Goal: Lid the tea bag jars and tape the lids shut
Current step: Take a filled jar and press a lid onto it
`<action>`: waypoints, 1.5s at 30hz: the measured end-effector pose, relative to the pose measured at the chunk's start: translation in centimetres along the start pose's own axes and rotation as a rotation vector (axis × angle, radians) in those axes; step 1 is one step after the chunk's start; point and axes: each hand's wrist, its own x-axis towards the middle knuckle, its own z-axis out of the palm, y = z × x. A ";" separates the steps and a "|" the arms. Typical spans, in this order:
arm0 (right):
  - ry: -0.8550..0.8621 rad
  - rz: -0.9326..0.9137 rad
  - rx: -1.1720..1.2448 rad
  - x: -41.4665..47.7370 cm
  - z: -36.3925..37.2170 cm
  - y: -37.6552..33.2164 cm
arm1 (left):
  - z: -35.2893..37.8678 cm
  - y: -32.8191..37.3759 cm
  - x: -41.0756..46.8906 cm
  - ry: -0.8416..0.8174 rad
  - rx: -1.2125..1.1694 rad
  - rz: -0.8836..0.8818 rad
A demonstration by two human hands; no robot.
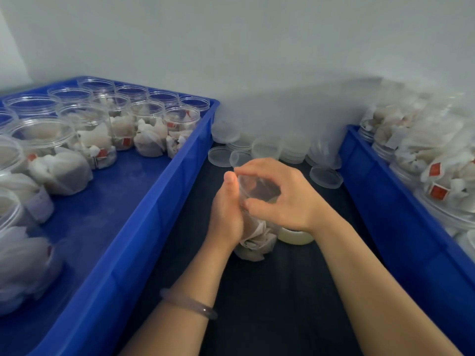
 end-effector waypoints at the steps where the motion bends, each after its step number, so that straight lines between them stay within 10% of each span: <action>1: 0.016 -0.026 -0.053 0.1 0.3 0.0 | -0.1 -0.2 -0.2 -0.010 0.000 -0.027; 21: 0.059 0.259 -0.574 -0.4 2.9 -2.2 | 0.6 -1.9 -0.9 0.238 0.288 -0.063; 26: -0.230 0.243 -0.417 -1.7 -1.4 -1.8 | 0.9 -1.3 -0.6 0.183 -0.006 -0.159; 34: -0.046 0.118 -0.024 -1.9 -0.5 0.9 | -0.1 -2.0 -0.3 0.097 -0.078 -0.135; 39: -0.307 0.162 0.194 -1.7 -2.6 1.4 | -0.1 -1.7 -0.2 0.066 -0.067 -0.195; 45: 0.146 0.290 -0.116 -2.9 1.3 0.3 | 2.0 -1.3 -1.1 0.308 0.112 -0.050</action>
